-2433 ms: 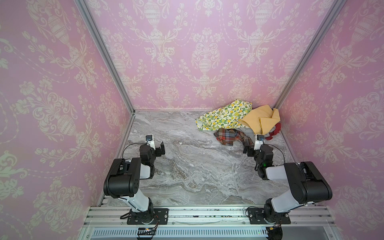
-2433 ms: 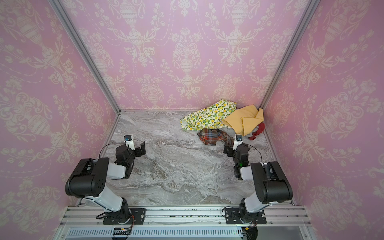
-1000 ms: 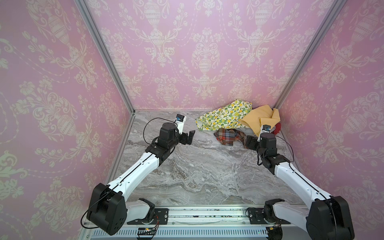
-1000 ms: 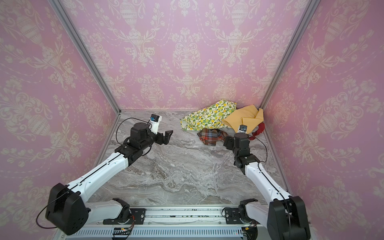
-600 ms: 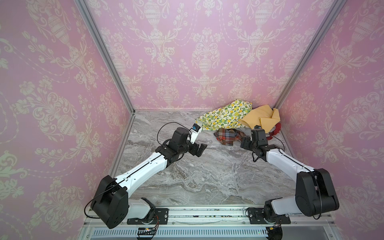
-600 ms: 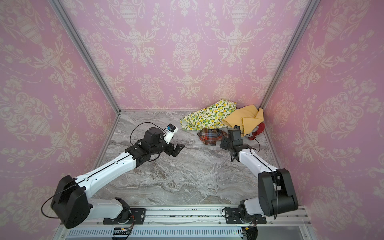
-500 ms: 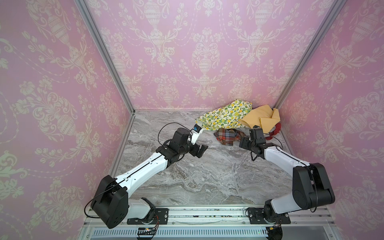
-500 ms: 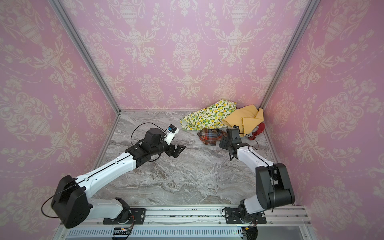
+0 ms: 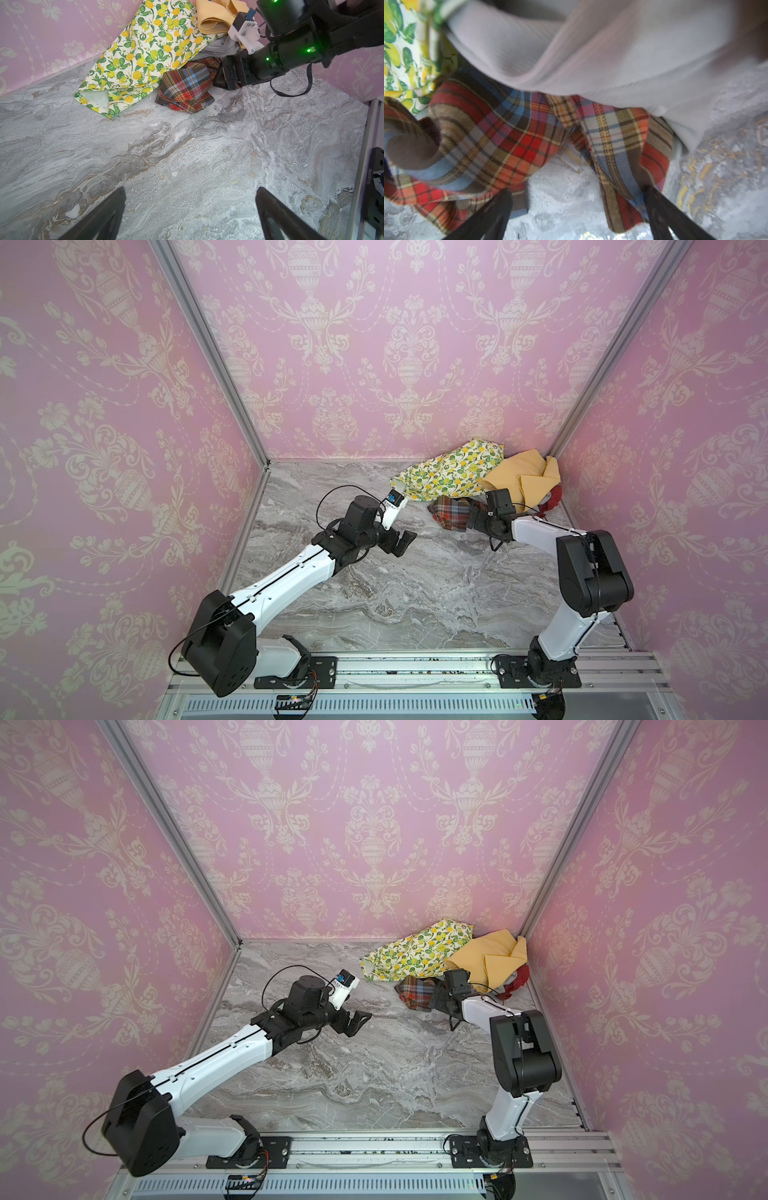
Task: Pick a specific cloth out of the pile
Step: 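Grasp the plaid shirt in the pile with the right gripper while the left arm advances, then lift the plaid shirt up out of the pile with the right gripper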
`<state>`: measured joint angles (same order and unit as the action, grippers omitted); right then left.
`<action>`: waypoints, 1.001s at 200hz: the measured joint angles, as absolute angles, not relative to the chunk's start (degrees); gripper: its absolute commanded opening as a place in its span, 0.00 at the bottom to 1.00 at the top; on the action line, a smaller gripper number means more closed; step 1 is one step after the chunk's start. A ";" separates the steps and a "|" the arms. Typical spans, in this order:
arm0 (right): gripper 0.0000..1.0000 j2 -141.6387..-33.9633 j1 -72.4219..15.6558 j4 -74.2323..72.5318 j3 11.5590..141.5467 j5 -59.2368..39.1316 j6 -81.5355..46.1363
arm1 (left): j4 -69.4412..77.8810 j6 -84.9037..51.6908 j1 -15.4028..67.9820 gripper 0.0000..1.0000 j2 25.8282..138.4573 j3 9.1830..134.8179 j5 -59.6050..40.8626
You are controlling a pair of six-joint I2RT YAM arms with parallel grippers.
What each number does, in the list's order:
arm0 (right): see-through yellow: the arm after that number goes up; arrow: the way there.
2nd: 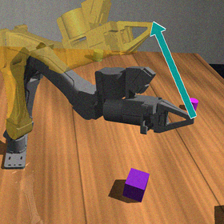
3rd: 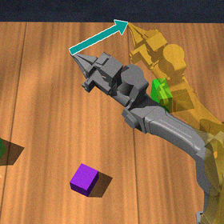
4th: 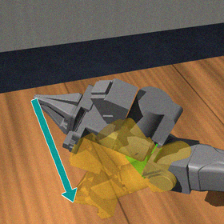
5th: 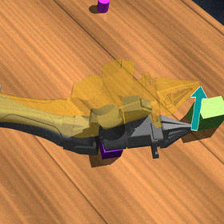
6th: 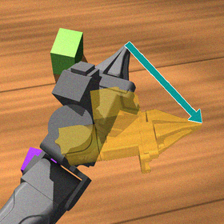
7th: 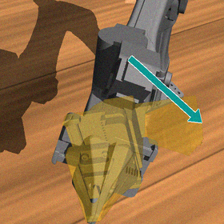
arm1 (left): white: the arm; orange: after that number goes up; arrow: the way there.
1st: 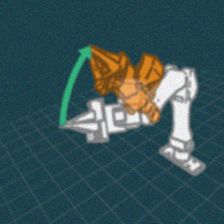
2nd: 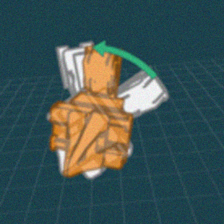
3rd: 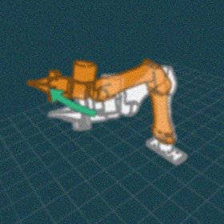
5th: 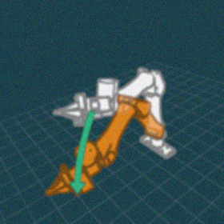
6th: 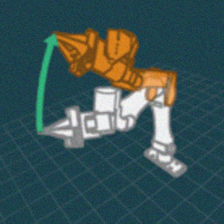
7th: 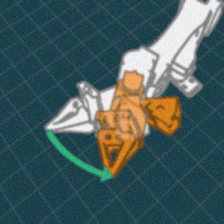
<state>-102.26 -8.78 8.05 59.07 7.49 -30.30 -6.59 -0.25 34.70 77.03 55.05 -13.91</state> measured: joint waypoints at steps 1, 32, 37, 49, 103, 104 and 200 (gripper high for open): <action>1.00 -102.50 -8.78 8.12 59.29 7.51 -30.33 | -6.59 -0.25 34.70 0.99 77.03 55.05 -13.93; 1.00 -107.11 -9.17 10.15 64.47 8.38 -30.98 | -6.57 0.25 34.70 0.99 77.03 55.05 -14.35; 1.00 -107.79 -9.17 10.68 65.34 8.51 -31.22 | -6.57 0.36 34.70 0.99 77.03 55.05 -14.35; 1.00 -109.21 -9.41 12.12 67.64 8.95 -31.66 | -6.57 0.56 34.70 0.99 77.03 55.05 -14.33; 0.48 -114.21 -9.96 17.54 74.46 11.49 -32.82 | -6.57 0.80 34.70 0.99 77.03 55.05 -14.33; 0.47 -114.21 -9.96 17.58 74.50 11.49 -32.77 | -6.57 0.80 34.70 0.99 77.03 55.05 -14.33; 0.00 -112.05 -9.89 26.61 83.64 12.01 -29.80 | -6.55 0.84 34.70 0.99 77.06 55.05 -14.31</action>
<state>-112.05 -9.89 26.61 83.64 12.01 -29.80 -6.55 0.84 34.70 77.06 55.05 -14.31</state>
